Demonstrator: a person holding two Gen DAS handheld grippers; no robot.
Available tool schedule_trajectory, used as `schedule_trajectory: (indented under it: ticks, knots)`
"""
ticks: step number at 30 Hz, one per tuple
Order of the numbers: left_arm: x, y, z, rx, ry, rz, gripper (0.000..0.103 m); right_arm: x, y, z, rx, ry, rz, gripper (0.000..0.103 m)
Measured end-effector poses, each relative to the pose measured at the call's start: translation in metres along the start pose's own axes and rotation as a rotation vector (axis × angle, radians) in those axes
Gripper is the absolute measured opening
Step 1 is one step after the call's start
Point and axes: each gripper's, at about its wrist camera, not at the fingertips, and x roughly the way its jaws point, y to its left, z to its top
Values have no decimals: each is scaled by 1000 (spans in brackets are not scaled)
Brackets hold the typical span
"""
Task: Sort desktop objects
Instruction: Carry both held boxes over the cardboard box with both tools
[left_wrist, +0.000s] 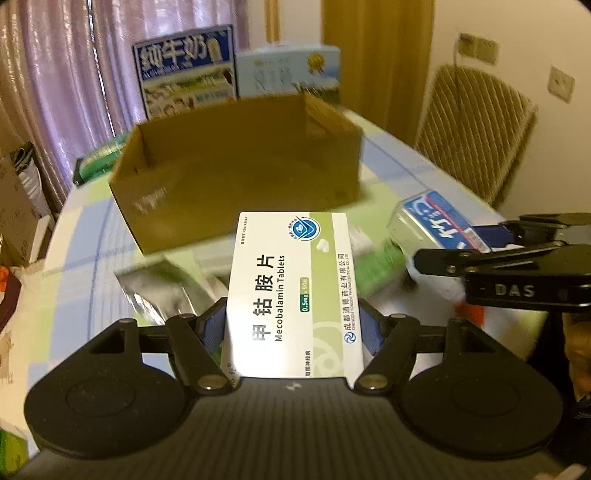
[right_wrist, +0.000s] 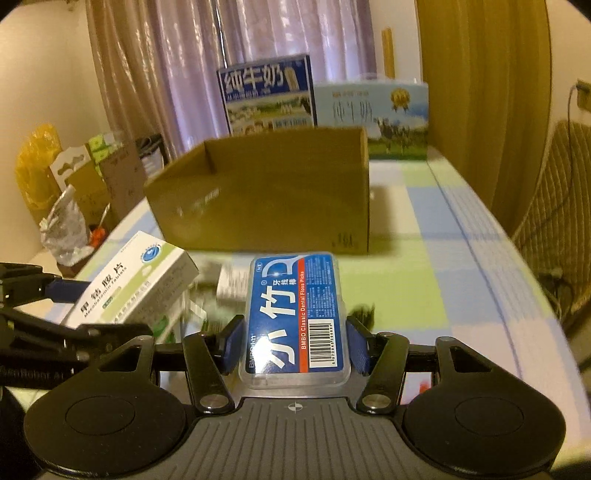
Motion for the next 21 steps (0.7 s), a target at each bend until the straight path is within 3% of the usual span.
schedule_trajectory:
  ticks: [11, 15, 21]
  knots:
    - [54, 53, 99, -10, -83, 51, 67, 52, -13, 117, -99, -95, -12, 54]
    - [83, 71, 121, -31, -94, 69, 67, 84, -13, 149, -110, -100, -14, 54]
    - [115, 94, 134, -70, -102, 77, 67, 131, -20, 169, -91, -52, -10, 54]
